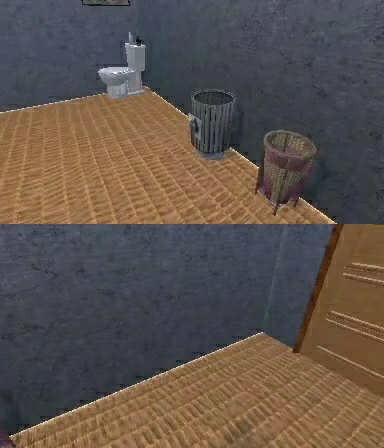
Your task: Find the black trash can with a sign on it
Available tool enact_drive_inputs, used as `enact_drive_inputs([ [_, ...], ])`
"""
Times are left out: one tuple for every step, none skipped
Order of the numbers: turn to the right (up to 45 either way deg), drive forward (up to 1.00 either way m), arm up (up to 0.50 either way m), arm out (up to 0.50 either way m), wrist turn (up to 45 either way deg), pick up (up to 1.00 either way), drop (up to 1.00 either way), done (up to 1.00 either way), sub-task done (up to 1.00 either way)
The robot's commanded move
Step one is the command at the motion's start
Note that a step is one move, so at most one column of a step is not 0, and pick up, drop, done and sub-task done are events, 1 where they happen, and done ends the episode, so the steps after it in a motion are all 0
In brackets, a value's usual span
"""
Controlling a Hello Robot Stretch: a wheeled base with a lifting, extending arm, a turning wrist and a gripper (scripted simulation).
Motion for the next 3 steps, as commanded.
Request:
enact_drive_inputs([
  [0.0, 0.85, 0.0, 0.0, 0.0, 0.0, 0.0, 0.0, 0.0],
  [9.0, 0.0, 0.0, 0.0, 0.0, 0.0, 0.0, 0.0, 0.0],
  [0.0, 0.0, 0.0, 0.0, 0.0, 0.0, 0.0, 1.0, 0.0],
])
